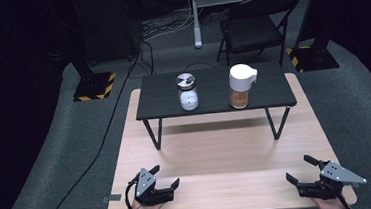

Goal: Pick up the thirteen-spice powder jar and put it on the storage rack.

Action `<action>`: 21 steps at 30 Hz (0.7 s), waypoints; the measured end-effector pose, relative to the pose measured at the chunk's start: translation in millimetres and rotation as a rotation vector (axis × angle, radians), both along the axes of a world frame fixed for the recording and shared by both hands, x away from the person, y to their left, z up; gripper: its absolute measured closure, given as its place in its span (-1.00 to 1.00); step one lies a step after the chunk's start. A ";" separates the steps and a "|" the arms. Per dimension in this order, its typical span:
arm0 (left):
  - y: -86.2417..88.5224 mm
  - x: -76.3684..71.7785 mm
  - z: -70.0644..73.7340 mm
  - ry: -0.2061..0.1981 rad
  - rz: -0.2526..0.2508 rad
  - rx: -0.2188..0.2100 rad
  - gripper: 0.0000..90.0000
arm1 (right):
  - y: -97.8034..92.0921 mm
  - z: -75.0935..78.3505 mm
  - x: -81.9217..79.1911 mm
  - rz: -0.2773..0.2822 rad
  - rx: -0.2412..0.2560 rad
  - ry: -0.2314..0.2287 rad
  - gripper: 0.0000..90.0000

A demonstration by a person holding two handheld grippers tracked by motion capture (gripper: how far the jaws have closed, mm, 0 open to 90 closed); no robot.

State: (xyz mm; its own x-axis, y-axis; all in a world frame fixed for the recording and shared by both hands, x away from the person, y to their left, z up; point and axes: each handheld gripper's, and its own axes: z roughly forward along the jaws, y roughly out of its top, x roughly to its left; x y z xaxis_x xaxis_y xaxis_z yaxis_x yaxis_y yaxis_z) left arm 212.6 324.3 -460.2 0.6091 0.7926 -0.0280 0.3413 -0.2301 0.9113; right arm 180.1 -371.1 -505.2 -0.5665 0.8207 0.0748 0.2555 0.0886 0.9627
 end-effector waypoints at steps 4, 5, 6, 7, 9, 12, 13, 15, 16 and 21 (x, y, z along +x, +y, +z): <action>0.0 -0.1 0.1 0.000 0.000 0.000 -0.76 | -0.2 -0.1 0.1 0.000 0.001 0.001 -0.94; 0.1 -0.2 0.1 0.000 0.001 0.000 -0.76 | -0.2 0.0 0.2 0.001 0.000 0.001 -0.94; 0.2 -0.2 0.1 0.000 0.001 0.000 -0.76 | -0.1 0.0 0.2 0.001 0.000 0.001 -0.94; 0.1 -0.1 0.2 0.000 0.000 0.001 -0.76 | 0.0 0.2 0.2 0.002 0.000 0.002 -0.94; 0.1 -0.1 0.2 0.000 0.000 0.001 -0.76 | 0.1 0.3 0.3 0.002 -0.001 0.002 -0.94; -0.1 -0.1 -0.1 0.000 0.000 0.000 -0.76 | 0.0 0.3 0.3 0.003 0.000 0.003 -0.94; -0.1 -0.1 -0.1 0.000 0.000 0.000 -0.76 | 0.0 0.3 0.3 0.003 0.000 0.003 -0.94; -0.1 -0.1 0.0 0.000 0.001 0.000 -0.76 | 0.0 0.3 0.5 0.004 -0.001 0.003 -0.94; 0.1 -0.1 0.1 0.000 0.000 0.001 -0.76 | 0.1 0.3 0.6 0.004 -0.001 0.003 -0.93; -0.1 0.0 0.0 0.000 0.000 0.000 -0.76 | 0.1 0.4 0.9 0.006 -0.002 0.004 -0.93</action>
State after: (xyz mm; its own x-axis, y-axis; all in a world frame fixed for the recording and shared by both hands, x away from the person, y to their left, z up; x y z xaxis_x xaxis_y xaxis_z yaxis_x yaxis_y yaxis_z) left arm 212.7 324.2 -460.3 0.6094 0.7924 -0.0277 0.3412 -0.2306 0.9113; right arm 181.0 -371.1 -504.9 -0.5709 0.8176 0.0753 0.2593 0.0925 0.9614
